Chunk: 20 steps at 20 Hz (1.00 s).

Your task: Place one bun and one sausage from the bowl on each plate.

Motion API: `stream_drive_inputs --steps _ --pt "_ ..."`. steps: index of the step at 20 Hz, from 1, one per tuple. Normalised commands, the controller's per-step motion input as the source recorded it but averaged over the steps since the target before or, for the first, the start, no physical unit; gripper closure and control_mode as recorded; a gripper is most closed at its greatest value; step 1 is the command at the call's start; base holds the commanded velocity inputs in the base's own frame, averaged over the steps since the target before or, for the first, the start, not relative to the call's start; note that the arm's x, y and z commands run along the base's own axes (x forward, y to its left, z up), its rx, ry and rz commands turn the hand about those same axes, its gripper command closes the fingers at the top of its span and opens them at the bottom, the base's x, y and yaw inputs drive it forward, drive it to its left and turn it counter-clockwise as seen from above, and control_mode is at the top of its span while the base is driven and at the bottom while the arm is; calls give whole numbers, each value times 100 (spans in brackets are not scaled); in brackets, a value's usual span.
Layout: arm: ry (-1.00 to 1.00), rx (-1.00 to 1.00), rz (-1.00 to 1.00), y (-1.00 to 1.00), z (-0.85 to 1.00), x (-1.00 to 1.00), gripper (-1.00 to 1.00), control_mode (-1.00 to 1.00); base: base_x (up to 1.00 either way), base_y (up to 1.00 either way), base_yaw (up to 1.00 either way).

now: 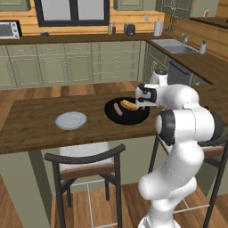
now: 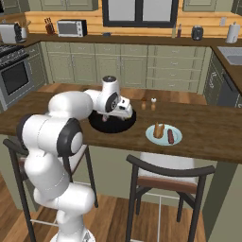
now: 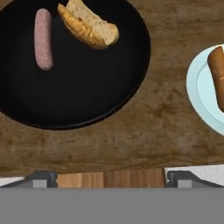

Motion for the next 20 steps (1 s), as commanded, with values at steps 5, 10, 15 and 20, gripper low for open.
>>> stream_drive_inputs --steps 5,10,15,20 --pt "2 -5 4 49 0 34 -100 -100 0 0 0" --pt "1 -3 4 19 0 30 -100 -100 0 0 0" --pt "0 -2 3 4 -1 3 -100 -100 0 0 0" --pt "0 -1 6 3 -17 22 -100 -100 0 0 0"
